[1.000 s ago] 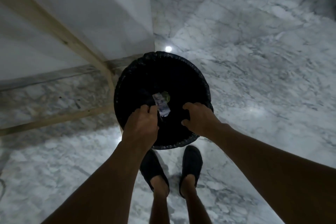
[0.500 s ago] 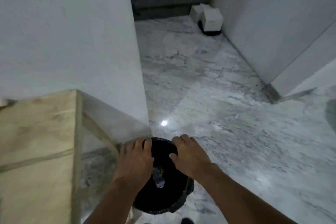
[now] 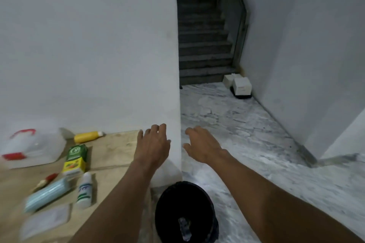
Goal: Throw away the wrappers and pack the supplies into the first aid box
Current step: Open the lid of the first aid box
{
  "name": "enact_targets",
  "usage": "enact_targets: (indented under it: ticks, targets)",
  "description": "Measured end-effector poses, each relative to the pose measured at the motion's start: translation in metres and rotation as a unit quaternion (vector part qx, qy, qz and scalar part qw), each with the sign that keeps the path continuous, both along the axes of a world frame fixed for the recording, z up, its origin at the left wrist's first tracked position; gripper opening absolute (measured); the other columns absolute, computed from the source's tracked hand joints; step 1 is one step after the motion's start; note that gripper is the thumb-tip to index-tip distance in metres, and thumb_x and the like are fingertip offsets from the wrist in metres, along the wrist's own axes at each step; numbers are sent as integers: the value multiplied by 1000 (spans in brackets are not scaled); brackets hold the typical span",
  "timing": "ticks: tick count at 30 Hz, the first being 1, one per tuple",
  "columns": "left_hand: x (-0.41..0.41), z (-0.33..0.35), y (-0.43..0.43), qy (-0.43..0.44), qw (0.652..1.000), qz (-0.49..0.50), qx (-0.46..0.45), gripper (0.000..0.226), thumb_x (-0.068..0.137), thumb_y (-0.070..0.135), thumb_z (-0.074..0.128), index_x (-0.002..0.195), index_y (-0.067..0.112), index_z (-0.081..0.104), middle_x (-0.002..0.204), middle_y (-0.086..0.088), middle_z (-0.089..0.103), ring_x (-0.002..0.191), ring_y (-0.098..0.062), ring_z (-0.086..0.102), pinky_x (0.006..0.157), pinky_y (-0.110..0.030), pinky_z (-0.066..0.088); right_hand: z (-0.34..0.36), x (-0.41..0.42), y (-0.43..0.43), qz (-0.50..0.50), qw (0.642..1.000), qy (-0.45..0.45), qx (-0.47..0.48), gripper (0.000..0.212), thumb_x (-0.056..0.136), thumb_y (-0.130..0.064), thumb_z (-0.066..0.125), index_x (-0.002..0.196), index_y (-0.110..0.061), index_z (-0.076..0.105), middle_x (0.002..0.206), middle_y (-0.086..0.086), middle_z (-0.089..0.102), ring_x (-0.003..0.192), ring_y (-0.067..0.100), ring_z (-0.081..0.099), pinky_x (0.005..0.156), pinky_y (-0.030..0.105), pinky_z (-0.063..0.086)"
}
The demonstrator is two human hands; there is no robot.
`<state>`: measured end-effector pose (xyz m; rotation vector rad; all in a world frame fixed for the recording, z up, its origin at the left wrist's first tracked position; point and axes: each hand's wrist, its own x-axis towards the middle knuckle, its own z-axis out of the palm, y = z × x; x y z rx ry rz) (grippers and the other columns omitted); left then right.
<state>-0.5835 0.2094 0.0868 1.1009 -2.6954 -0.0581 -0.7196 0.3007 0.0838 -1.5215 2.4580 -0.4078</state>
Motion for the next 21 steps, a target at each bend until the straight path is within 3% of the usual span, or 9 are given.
enact_targets:
  ticks: [7, 13, 21]
  targets:
    - [95, 5, 50, -16, 994, 112, -7, 49, 98, 38, 46, 141, 16, 38, 138, -8, 50, 125, -30, 50, 107, -44, 34, 18, 72, 15, 109, 994, 6, -22, 45, 98, -33, 51, 138, -14, 44, 136, 11, 46, 121, 30, 49, 97, 39, 46]
    - [205, -1, 75, -24, 979, 203, 7, 40, 94, 35, 52, 128, 14, 47, 125, -9, 57, 111, -33, 57, 89, -43, 43, 12, 166, 17, 196, 980, -20, -5, 47, 98, -34, 51, 140, -15, 41, 137, 11, 44, 124, 31, 47, 98, 40, 46]
    - [315, -16, 52, -9, 976, 218, 6, 45, 93, 36, 55, 130, 13, 48, 121, -10, 58, 106, -33, 59, 85, -41, 45, 0, 268, -16, 214, 977, -2, 4, 49, 96, -32, 53, 140, -14, 41, 134, 12, 45, 123, 35, 48, 97, 41, 43]
